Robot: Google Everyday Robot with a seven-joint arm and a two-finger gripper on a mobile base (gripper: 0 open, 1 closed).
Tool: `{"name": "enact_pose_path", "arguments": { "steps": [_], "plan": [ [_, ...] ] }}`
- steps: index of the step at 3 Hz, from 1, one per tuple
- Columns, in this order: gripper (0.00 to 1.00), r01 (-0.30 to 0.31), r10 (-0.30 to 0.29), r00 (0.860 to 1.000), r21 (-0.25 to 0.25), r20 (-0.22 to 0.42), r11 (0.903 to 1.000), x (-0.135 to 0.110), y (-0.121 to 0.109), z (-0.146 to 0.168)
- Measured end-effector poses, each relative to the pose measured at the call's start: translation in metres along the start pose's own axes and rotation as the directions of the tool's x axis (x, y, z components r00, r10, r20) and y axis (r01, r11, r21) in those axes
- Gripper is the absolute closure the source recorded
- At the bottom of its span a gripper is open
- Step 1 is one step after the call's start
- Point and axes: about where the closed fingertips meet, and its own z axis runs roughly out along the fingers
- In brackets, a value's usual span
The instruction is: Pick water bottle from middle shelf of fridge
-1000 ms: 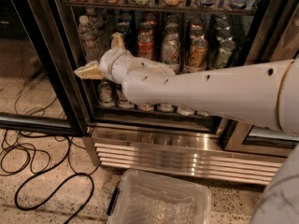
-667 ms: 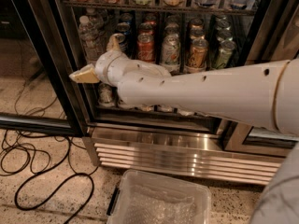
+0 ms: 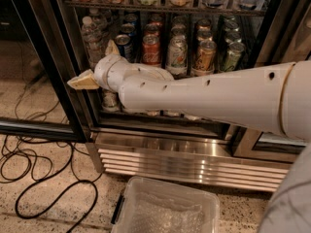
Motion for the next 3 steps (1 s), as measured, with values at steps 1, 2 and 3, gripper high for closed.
{"name": "enact_pose_path", "arguments": {
  "steps": [1,2,3],
  "plan": [
    [0.00,-0.012,0.012,1.000,0.018,0.015,0.9998,0.007,0.008,0.008],
    [0.00,-0.021,0.019,0.999,0.076,0.029,0.9969,0.016,0.014,0.032],
    [0.00,-0.022,0.017,0.999,0.166,0.030,0.9859,0.016,0.013,0.054]
  ]
}}
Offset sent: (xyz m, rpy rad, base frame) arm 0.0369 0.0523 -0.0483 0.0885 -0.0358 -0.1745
